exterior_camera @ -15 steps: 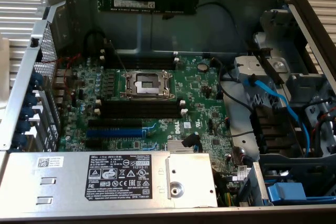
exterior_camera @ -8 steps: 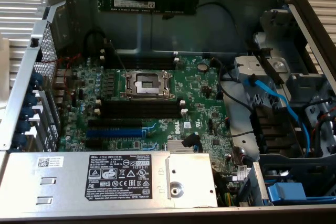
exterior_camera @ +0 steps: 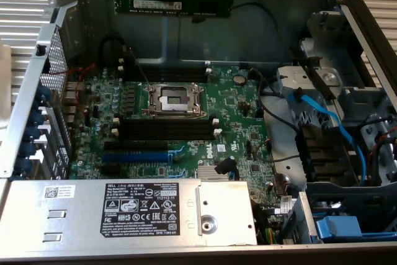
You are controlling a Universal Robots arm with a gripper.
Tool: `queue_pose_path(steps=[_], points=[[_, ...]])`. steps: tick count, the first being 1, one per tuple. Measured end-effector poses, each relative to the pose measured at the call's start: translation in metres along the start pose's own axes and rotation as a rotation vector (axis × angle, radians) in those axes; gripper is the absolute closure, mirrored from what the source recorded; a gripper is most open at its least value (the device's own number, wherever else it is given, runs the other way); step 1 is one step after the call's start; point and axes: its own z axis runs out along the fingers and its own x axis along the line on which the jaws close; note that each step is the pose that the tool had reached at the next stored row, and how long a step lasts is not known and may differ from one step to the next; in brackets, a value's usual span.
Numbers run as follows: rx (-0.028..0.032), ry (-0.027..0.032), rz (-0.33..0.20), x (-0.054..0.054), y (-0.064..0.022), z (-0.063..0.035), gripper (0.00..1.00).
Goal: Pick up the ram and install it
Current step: 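Insert the ram into the slot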
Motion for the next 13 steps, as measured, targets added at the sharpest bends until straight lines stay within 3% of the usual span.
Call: queue_pose_path(steps=[13], points=[[0.0001, 0.0000, 0.000, -0.001, -0.0003, 0.0149, 0.88]])
